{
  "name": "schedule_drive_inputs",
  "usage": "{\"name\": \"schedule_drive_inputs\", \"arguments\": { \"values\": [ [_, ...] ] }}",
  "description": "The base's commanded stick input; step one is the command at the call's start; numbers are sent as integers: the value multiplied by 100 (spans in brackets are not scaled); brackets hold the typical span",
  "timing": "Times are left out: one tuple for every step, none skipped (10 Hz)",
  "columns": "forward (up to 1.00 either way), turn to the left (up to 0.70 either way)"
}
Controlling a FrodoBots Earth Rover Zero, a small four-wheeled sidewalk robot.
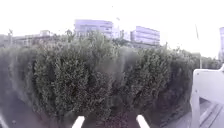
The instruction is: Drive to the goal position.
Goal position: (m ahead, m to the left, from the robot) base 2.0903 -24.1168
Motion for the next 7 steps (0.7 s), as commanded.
{"name": "schedule_drive_inputs", "arguments": {
  "values": [
    [-100,0],
    [-100,0],
    [-100,0],
    [-100,0],
    [-100,0],
    [-100,0],
    [-100,0]
  ]
}}
